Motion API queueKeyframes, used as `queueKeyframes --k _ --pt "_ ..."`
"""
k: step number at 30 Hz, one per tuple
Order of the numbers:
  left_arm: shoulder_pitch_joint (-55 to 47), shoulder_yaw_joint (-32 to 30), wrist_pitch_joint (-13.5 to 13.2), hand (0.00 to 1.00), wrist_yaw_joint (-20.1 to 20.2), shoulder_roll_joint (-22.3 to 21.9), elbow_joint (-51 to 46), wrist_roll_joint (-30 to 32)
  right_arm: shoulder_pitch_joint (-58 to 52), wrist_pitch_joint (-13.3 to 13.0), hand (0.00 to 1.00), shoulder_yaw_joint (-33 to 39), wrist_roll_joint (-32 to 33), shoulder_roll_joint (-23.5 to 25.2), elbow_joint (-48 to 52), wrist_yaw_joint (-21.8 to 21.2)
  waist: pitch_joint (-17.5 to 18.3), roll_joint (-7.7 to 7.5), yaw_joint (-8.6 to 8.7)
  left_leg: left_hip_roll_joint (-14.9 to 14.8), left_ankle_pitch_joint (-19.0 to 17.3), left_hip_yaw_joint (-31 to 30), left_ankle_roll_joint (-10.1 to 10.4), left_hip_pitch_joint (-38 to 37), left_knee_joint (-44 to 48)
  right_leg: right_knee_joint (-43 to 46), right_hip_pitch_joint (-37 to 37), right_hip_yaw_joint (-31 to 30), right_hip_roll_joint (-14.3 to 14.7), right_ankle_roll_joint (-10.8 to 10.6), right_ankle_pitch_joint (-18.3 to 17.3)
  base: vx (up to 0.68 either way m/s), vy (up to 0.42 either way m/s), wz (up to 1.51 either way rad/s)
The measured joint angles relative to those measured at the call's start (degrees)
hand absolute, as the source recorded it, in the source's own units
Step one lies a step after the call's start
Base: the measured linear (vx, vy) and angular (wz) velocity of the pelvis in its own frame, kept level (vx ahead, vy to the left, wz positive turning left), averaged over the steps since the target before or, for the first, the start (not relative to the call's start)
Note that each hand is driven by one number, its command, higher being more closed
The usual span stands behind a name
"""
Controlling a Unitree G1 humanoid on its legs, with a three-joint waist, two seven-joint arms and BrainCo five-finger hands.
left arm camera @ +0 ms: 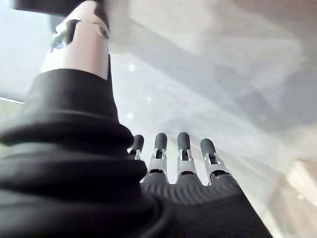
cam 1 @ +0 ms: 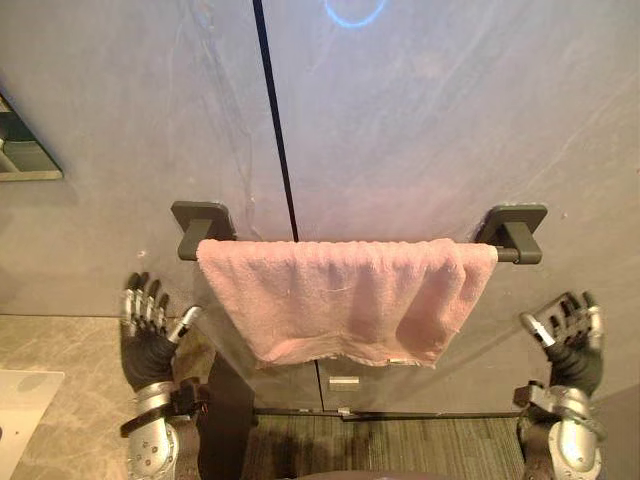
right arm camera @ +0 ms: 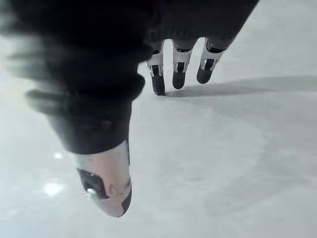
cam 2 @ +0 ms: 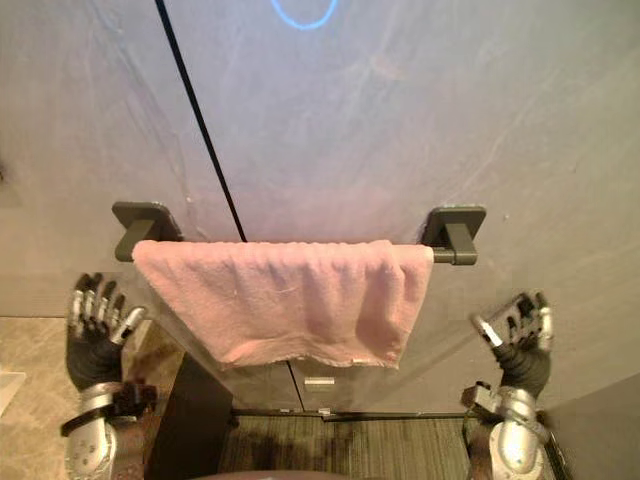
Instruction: Organize washtable
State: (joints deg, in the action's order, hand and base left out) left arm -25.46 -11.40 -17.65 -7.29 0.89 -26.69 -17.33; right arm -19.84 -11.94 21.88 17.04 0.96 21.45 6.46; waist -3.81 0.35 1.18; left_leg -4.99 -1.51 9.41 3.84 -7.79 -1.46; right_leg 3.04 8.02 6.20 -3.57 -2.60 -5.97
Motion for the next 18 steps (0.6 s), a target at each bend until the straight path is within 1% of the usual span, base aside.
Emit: queueKeyframes --k 1,2,4,6,7,9,10,12,13,14,15,16,17,18 --pt "0.4 -0.7 -0.5 0.00 -0.1 0.0 -1.2 0.0 0.9 -0.6 0.00 0.5 0.3 0.0 1.3 -0.1 0.0 0.02 0.21 0.0 0.0 0.0 0.0 -0.1 0.0 0.0 0.1 0.0 0.0 0.0 0.0 -0.02 -0.005 -0.03" --pt "2.1 -2.8 -2.0 0.00 -0.4 0.0 -4.1 0.0 3.5 -2.8 0.00 1.8 1.2 -0.4 5.0 -0.4 0.1 0.07 0.96 0.1 0.0 -0.1 0.0 -0.5 0.1 0.0 0.5 0.0 0.0 0.0 0.0 -0.03 -0.007 0.01" --pt "4.0 -5.2 -3.5 0.00 -0.5 0.0 -6.7 0.0 6.1 -5.2 0.00 2.9 2.8 -1.3 8.6 -0.7 0.1 0.14 1.04 0.1 -0.1 -0.1 -0.1 -1.0 0.1 0.0 0.8 -0.1 0.0 0.0 0.0 -0.06 -0.007 -0.02" --pt "5.0 -6.7 -4.8 0.00 -0.5 0.2 -9.9 -0.9 8.1 -7.5 0.00 2.9 6.4 -3.1 12.0 -2.0 0.3 0.30 1.15 0.1 -0.2 -0.1 -0.1 -1.0 0.1 -0.1 0.7 -0.3 0.0 0.0 0.0 -0.06 -0.008 -0.04" --pt "5.3 -6.8 -5.3 0.00 -0.5 0.5 -10.9 -1.4 8.6 -8.1 0.00 2.5 7.7 -3.8 12.9 -2.7 0.3 0.37 1.16 0.1 -0.2 -0.1 -0.1 -1.0 0.1 -0.1 0.7 -0.3 0.1 0.0 0.0 -0.05 -0.013 -0.03" --pt "6.1 -6.3 -5.6 0.00 0.2 2.2 -13.9 -4.4 10.2 -9.5 0.00 -0.1 12.6 -6.6 14.0 -5.8 0.8 0.60 1.25 0.2 -0.2 -0.2 -0.1 -1.1 -0.1 -0.1 0.6 -0.4 0.4 0.0 0.0 -0.04 -0.026 -0.01" --pt "6.5 -5.9 -5.8 0.00 0.8 3.1 -14.8 -5.3 10.8 -9.6 0.00 -1.3 14.1 -7.6 14.1 -6.6 0.9 0.68 1.24 0.2 -0.2 -0.2 -0.1 -1.2 -0.2 -0.1 0.6 -0.4 0.5 0.0 0.0 0.00 0.000 0.00" --pt "7.7 -2.1 -6.4 0.00 4.0 6.5 -18.2 -10.0 12.6 -10.1 0.00 -6.0 19.2 -10.9 15.2 -10.0 1.4 0.92 1.20 0.4 -0.2 -0.2 -0.1 -1.2 -0.2 -0.1 0.7 -0.4 0.5 0.0 0.0 0.00 0.000 0.00" --pt "8.2 -0.8 -6.5 0.00 5.1 7.7 -19.2 -11.2 13.4 -10.2 0.00 -8.1 20.6 -12.0 15.6 -10.9 1.4 1.02 1.21 0.5 -0.2 -0.3 -0.1 -1.2 -0.2 -0.1 0.7 -0.3 0.5 0.0 0.0 0.00 0.000 0.00" --pt "9.2 1.1 -6.5 0.00 7.3 9.5 -20.3 -13.6 14.8 -10.2 0.00 -11.6 23.4 -13.7 15.7 -13.0 1.5 1.12 1.21 0.5 -0.2 -0.3 -0.1 -1.2 -0.2 -0.1 0.7 -0.3 0.5 0.0 0.0 0.00 0.000 0.00" --pt "9.7 2.0 -6.6 0.00 8.4 10.6 -20.8 -14.7 15.5 -10.1 0.00 -13.6 24.8 -14.6 15.7 -14.1 1.5 1.15 1.22 0.5 -0.2 -0.3 -0.1 -1.2 -0.2 -0.1 0.7 -0.3 0.5 0.0 0.0 0.00 0.000 0.00" --pt "10.9 4.7 -6.8 0.00 10.8 12.9 -21.3 -17.0 16.5 -10.1 0.00 -18.0 27.7 -16.4 15.8 -16.3 1.6 1.14 1.18 0.5 -0.2 -0.5 -0.1 -1.2 -0.2 -0.1 0.8 -0.2 0.5 0.0 0.0 0.00 0.000 0.00" --pt "11.6 7.9 -6.8 0.00 12.1 14.6 -21.3 -18.9 17.2 -9.9 0.00 -22.2 29.9 -17.9 15.8 -17.6 1.6 1.13 1.17 0.5 -0.2 -0.5 -0.1 -1.2 -0.2 -0.1 0.8 -0.2 0.5 0.0 0.0 0.00 0.000 0.00" --pt "11.8 10.0 -6.5 0.00 13.3 15.5 -21.2 -20.7 17.5 -9.5 0.00 -24.9 31.5 -18.8 15.8 -18.7 1.6 1.11 1.17 0.5 -0.2 -0.5 -0.1 -1.2 -0.2 -0.1 0.9 -0.2 0.5 0.0 0.0 0.00 0.000 0.00"
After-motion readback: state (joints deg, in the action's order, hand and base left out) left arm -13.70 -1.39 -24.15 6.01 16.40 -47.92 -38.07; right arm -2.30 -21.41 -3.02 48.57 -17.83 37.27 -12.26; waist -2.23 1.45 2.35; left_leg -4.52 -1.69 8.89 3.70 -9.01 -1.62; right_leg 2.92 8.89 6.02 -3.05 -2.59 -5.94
